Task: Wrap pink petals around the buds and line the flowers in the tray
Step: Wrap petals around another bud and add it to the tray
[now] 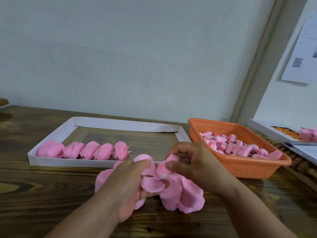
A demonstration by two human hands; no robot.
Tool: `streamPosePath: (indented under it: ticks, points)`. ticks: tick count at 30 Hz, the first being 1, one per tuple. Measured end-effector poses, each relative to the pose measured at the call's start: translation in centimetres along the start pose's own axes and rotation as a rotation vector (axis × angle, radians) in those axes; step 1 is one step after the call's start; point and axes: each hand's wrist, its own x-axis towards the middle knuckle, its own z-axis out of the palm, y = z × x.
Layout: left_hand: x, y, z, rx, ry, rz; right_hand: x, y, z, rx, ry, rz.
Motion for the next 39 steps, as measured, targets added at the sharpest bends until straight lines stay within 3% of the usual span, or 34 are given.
streamPosePath:
  ticks: [6,11,21,28,39]
  points:
    - [-0.2,-0.4,0.8,0.143,-0.089,-0.024,0.4,-1.4,-0.1,-0.368,-0.185,-0.123]
    - [0.3,-1.0,0.7,0.201,-0.101,-0.012,0.8,-1.8,0.3,-0.496,-0.186,-0.105]
    - [-0.5,-0.3,1.0,0.188,-0.226,0.035,0.9,-1.6,0.2,-0.280,-0.156,-0.011]
    - [-0.7,0.8,0.9,0.032,-0.241,0.031,0.3,-0.9,-0.8,0.119,0.040,0.129]
    - [-0.6,0.2,0.4,0.064,-0.235,0.018,0.1,-1.7,-0.1,0.099,0.042,0.106]
